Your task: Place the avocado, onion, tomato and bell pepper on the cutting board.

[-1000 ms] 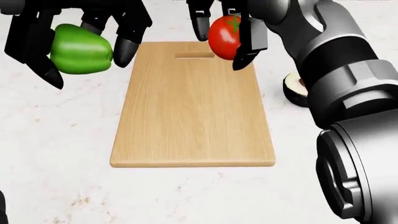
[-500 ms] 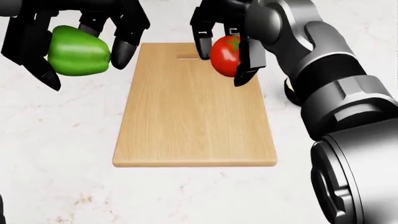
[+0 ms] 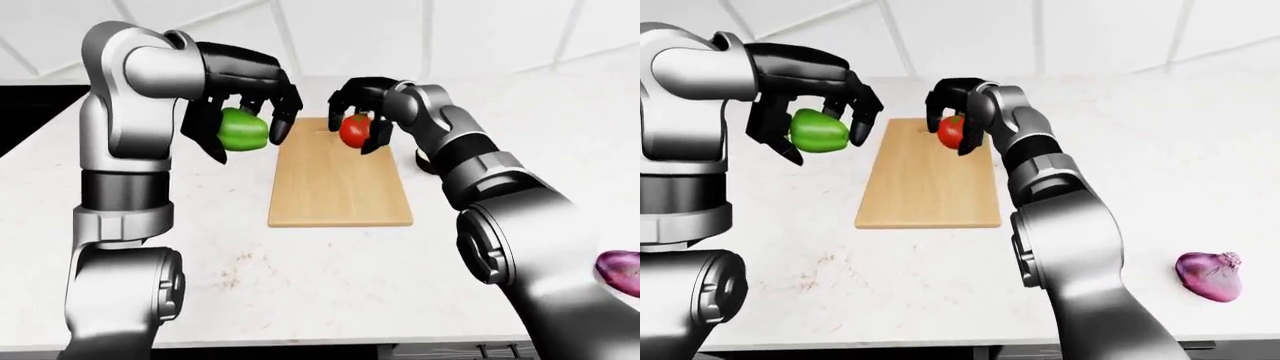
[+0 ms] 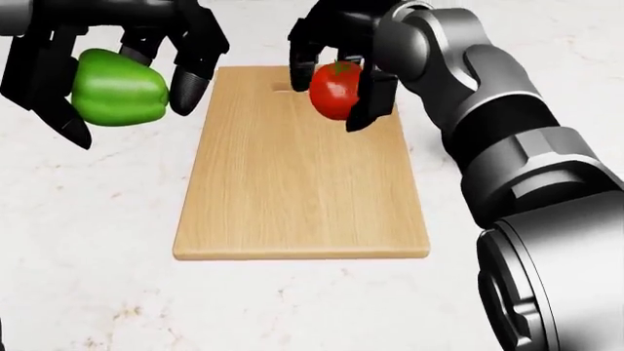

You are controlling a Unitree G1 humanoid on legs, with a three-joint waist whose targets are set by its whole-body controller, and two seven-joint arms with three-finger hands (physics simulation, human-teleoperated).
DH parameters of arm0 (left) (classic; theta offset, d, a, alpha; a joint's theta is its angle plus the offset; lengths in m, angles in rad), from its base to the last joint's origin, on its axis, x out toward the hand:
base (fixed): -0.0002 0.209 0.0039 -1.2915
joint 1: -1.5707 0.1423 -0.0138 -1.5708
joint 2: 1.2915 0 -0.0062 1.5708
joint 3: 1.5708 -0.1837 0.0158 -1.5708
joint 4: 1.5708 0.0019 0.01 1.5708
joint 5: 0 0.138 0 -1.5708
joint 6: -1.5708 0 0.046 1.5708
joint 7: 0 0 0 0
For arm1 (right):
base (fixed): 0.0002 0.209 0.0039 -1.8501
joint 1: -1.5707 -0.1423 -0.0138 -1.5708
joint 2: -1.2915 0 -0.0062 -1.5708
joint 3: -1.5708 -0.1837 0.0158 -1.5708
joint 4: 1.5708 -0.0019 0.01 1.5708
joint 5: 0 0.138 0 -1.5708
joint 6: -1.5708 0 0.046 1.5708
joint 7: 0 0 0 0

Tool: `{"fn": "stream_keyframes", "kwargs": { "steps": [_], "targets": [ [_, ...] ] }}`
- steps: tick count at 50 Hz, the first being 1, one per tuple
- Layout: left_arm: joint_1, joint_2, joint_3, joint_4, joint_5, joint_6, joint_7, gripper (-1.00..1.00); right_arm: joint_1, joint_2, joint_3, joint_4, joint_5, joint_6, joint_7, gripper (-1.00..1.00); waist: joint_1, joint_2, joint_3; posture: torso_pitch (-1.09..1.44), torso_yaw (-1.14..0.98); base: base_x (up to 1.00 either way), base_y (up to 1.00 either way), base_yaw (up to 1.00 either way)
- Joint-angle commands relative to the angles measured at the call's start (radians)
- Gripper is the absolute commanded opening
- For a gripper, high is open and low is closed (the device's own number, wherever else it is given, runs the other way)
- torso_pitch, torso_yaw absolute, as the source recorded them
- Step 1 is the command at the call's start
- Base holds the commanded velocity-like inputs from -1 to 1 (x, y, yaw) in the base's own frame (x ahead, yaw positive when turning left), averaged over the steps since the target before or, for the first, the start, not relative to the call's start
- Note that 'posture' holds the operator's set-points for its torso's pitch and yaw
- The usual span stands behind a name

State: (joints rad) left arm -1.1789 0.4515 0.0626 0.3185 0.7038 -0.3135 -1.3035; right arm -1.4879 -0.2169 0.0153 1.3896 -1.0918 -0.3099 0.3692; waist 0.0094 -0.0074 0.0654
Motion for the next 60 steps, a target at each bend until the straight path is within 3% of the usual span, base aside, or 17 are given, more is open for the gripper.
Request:
{"fn": "stream_keyframes", "kwargs": {
  "steps": [1, 4, 5, 7, 19, 23, 27, 48, 55, 60],
  "targets": [
    [-0.041, 0.013, 0.021, -0.031, -0.01, 0.002, 0.013, -1.0, -0.046, -0.012, -0.007, -0.044, 0.009, -0.002, -0.017, 0.31, 0.0, 0.003, -0.038, 0.0, 0.0, 0.0, 0.0, 0.0],
    [-0.041, 0.016, 0.021, -0.03, -0.011, 0.001, 0.014, -1.0, -0.04, -0.014, -0.004, -0.044, 0.004, -0.004, -0.017, 0.36, 0.0, 0.004, -0.037, 0.0, 0.0, 0.0, 0.0, 0.0],
    [-0.042, 0.016, 0.021, -0.029, -0.011, 0.002, 0.014, -1.0, -0.037, -0.014, -0.005, -0.043, 0.003, -0.001, -0.015, 0.52, 0.0, 0.004, -0.037, 0.0, 0.0, 0.0, 0.0, 0.0],
    [-0.038, 0.017, 0.022, -0.03, -0.012, 0.002, 0.016, -1.0, -0.035, -0.014, -0.005, -0.044, 0.003, 0.0, -0.013, 0.6, 0.0, 0.003, -0.037, 0.0, 0.0, 0.0, 0.0, 0.0],
    [-0.027, 0.03, 0.027, -0.035, -0.016, 0.002, 0.016, -1.0, -0.05, -0.025, -0.007, -0.044, 0.0, 0.007, 0.006, 0.59, -0.001, 0.005, -0.039, 0.0, 0.0, 0.0, 0.0, 0.0],
    [-0.039, 0.033, 0.027, -0.034, -0.017, 0.006, 0.011, -1.0, -0.079, -0.036, -0.012, -0.045, 0.003, 0.015, 0.032, 0.72, 0.0, 0.005, -0.038, 0.0, 0.0, 0.0, 0.0, 0.0],
    [-0.045, 0.035, 0.028, -0.027, -0.019, 0.005, 0.012, -1.0, -0.101, -0.048, -0.016, -0.046, 0.005, 0.017, 0.053, 0.99, -0.001, 0.005, -0.036, 0.0, 0.0, 0.0, 0.0, 0.0],
    [-0.119, 0.018, 0.011, 0.071, 0.0, -0.015, 0.052, -1.0, -0.163, -0.123, -0.029, -0.051, 0.005, 0.014, 0.128, 1.0, 0.0, 0.001, -0.032, 0.0, 0.0, 0.0, 0.0, 0.0],
    [-0.19, 0.002, -0.003, 0.2, 0.017, -0.037, 0.106, -1.0, -0.182, -0.148, -0.035, -0.056, 0.014, 0.025, 0.166, 1.0, 0.001, -0.004, -0.031, 0.0, 0.0, 0.0, 0.0, 0.0],
    [-0.286, -0.022, -0.026, 0.373, 0.069, -0.07, 0.213, -1.0, -0.179, -0.159, -0.037, -0.057, 0.02, 0.026, 0.176, 1.0, 0.001, -0.007, -0.033, 0.0, 0.0, 0.0, 0.0, 0.0]
  ]
}}
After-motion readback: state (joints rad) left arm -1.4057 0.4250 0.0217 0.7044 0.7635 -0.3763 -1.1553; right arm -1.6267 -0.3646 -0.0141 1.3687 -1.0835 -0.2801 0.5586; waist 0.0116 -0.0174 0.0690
